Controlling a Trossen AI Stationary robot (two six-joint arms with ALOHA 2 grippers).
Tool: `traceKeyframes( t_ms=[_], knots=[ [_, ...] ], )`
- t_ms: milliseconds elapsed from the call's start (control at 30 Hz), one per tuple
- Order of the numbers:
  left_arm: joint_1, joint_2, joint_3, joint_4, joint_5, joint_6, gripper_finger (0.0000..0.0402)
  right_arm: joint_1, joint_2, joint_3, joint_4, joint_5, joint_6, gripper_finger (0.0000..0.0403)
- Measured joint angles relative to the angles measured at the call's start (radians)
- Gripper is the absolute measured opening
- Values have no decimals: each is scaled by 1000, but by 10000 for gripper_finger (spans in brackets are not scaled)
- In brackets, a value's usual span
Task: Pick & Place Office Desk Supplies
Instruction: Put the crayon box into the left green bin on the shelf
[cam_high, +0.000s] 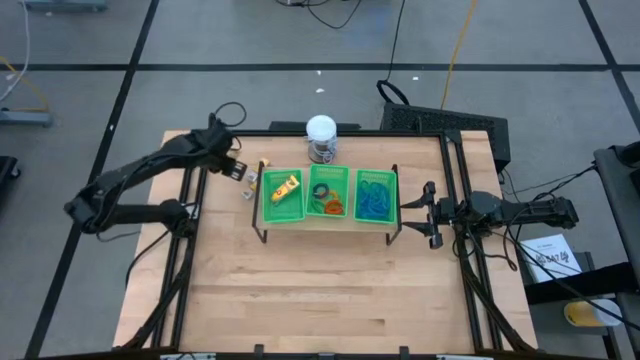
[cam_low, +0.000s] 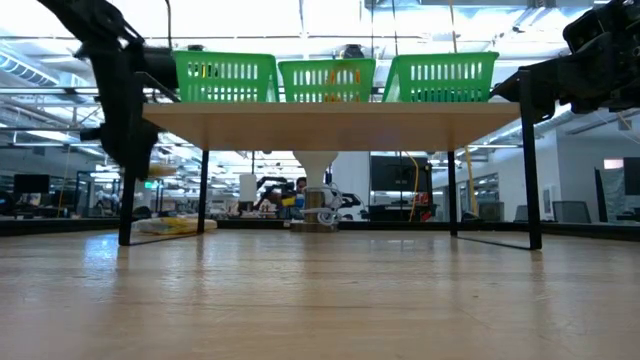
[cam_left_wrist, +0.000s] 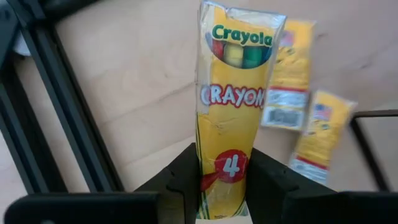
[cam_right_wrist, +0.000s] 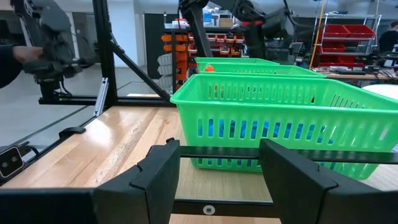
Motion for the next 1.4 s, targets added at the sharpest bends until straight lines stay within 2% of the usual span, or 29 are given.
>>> traceKeyframes(
  t_ms=[200, 433, 600, 800, 933, 1033, 1133, 1400],
  knots=[
    [0, -146, 0, 3, 34, -26, 108, 0, 0, 0, 0, 0, 0, 212],
    [0, -285, 1, 32, 149, -51, 108, 0, 0, 0, 0, 0, 0, 212],
    [0, -357, 1, 143, 278, -50, 108, 0, 0, 0, 0, 0, 0, 212],
    [-25, -411, 1, 359, 499, -57, 108, 0, 0, 0, 0, 0, 0, 212],
    [-79, -416, 2, 518, 630, -90, 108, 0, 0, 0, 0, 0, 0, 212],
    [-135, -413, 2, 620, 685, -102, 108, 0, 0, 0, 0, 0, 0, 212],
    [-201, -413, 2, 667, 700, -87, 108, 0, 0, 0, 0, 0, 0, 212],
    [-379, -401, 2, 667, 697, 22, 108, 0, 0, 0, 0, 0, 0, 212]
  ],
)
